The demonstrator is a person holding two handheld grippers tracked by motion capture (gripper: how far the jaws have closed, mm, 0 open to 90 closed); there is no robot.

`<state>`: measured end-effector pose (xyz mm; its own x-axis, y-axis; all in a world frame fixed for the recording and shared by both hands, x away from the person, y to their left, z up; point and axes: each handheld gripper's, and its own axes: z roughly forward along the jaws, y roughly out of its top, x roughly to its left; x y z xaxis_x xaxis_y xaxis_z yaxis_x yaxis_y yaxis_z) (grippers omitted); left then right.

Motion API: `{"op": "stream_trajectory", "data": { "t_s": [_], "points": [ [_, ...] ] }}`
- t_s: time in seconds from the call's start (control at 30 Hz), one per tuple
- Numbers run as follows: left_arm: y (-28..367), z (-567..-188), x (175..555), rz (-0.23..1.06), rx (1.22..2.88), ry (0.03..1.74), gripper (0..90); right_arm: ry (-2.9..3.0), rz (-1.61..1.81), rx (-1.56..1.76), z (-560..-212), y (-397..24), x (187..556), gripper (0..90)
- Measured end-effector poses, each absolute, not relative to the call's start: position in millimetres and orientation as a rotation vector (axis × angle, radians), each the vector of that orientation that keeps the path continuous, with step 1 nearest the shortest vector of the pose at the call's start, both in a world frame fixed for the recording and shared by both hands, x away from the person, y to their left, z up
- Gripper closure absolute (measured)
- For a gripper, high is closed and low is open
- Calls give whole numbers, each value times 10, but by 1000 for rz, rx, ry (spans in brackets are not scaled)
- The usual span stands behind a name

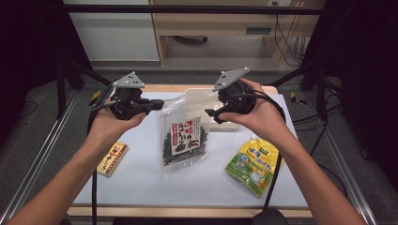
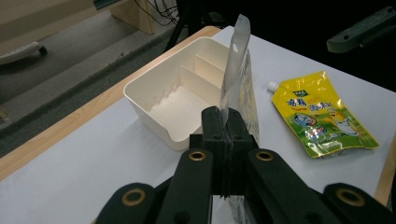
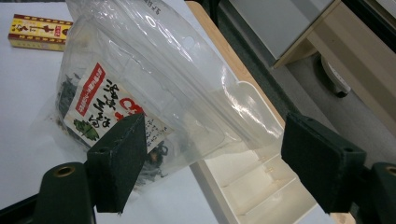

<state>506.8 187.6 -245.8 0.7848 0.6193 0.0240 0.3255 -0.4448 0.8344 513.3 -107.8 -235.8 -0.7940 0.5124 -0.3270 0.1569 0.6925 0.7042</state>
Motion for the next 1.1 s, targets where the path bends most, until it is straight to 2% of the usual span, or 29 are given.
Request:
{"op": "stream_trajectory", "data": {
  "t_s": [0.5,0.7,0.87,0.9,0.93,1.1],
  "points": [
    [1793,-2405,4976,397,2082,630,894,2469,873,350,-2386,-920,5299,223],
    [1770,-2394,4937,389,2083,596,894,2531,822,329,-2500,-849,5440,237],
    [1781,-2395,4926,398,2090,591,894,2604,800,286,-2572,-789,5498,365],
    [1781,-2395,4926,398,2090,591,894,2604,800,286,-2572,-789,5498,365],
    [1787,-2403,4935,403,2088,598,894,2628,783,260,-2586,-772,5482,444],
    [1816,-2424,4971,422,2086,622,893,2671,775,224,-2570,-778,5426,664]
  ]
}}
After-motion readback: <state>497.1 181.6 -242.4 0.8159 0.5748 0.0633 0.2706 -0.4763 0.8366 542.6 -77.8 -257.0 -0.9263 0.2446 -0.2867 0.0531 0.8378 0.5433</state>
